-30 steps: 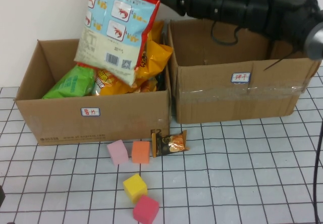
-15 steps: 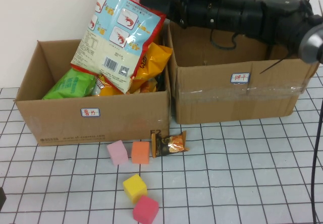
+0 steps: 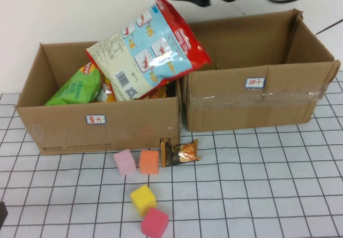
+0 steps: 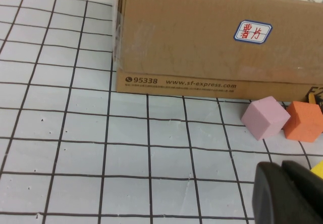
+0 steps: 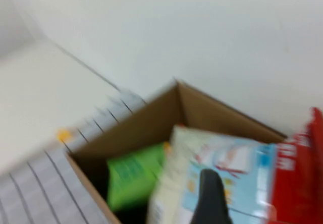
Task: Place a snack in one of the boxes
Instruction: Place the potato chip in the potato chip box
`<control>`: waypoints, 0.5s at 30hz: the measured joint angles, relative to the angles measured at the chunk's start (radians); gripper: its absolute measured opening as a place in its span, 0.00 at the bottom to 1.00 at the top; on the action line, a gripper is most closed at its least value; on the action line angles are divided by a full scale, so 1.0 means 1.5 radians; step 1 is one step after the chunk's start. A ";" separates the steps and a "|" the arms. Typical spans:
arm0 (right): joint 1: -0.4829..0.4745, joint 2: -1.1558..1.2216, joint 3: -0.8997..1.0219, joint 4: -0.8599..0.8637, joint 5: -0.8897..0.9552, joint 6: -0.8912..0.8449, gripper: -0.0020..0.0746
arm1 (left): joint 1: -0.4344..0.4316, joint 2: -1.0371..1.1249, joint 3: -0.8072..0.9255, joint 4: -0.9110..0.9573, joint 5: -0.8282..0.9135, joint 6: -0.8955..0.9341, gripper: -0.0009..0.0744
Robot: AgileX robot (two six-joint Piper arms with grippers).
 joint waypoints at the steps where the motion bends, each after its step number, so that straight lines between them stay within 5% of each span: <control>1: 0.000 -0.012 0.000 -0.037 0.009 0.012 0.64 | 0.000 0.000 0.000 0.000 0.000 0.000 0.01; 5: 0.000 -0.053 0.000 -0.187 0.074 0.061 0.58 | 0.000 0.000 0.000 -0.009 0.000 0.000 0.01; 12: 0.000 -0.091 0.013 -0.320 0.237 0.100 0.17 | 0.000 0.000 0.000 -0.013 0.000 0.000 0.01; 15: 0.000 -0.088 0.057 -0.341 0.250 0.114 0.07 | 0.000 0.000 0.000 -0.013 0.000 0.000 0.01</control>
